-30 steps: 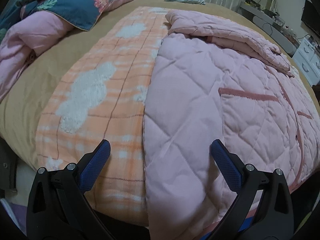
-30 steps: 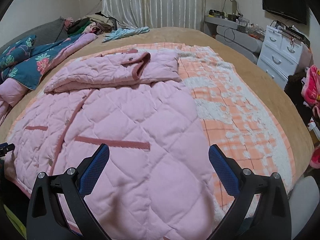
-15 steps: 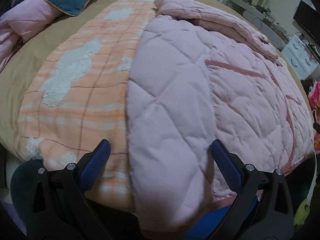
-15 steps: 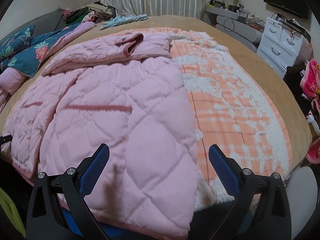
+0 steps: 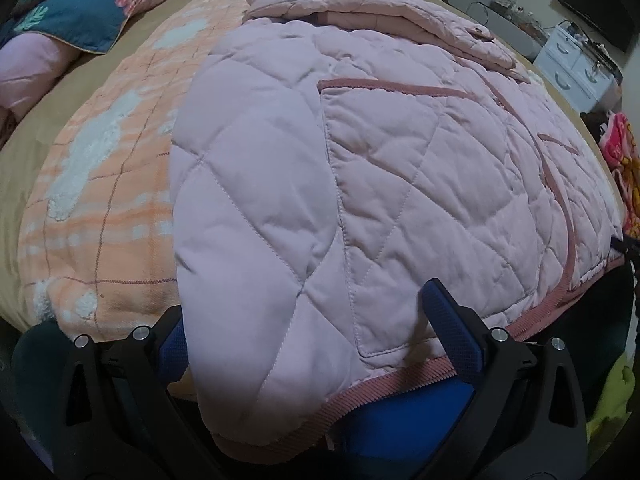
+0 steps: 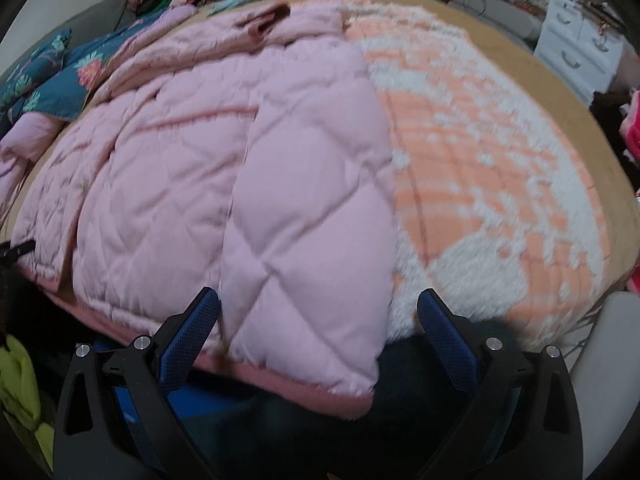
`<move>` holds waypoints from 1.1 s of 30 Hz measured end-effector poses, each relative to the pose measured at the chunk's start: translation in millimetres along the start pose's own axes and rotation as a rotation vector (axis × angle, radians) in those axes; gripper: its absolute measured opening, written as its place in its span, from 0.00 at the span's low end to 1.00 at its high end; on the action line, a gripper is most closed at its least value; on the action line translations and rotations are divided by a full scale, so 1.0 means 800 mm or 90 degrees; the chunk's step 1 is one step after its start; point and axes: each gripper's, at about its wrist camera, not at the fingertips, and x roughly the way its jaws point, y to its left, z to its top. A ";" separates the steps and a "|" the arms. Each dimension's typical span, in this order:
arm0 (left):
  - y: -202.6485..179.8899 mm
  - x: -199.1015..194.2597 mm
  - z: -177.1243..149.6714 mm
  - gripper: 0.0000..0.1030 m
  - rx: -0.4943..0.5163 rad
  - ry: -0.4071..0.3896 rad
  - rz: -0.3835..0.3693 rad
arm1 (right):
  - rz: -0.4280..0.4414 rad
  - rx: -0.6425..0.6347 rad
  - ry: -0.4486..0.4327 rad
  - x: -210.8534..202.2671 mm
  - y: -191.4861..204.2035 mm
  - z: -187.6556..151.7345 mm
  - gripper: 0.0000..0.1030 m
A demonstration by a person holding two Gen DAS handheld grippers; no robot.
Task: Fold large clothes
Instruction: 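Grasp the jacket hem edge with both tools, then lift the hem and carry it toward the collar with both tools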
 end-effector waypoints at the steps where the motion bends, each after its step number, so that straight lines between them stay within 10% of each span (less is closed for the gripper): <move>1: 0.001 0.001 0.000 0.92 -0.002 0.000 0.000 | 0.002 0.000 0.007 0.002 0.000 -0.001 0.96; 11: 0.019 0.005 0.000 0.92 -0.049 0.006 -0.023 | 0.048 0.009 0.024 0.014 -0.006 -0.008 0.96; 18: 0.018 0.006 0.001 0.91 -0.043 0.003 -0.019 | 0.099 -0.019 -0.016 -0.005 0.007 -0.007 0.33; 33: 0.018 -0.034 0.018 0.19 -0.008 -0.058 -0.011 | 0.151 -0.037 -0.203 -0.094 0.023 0.046 0.19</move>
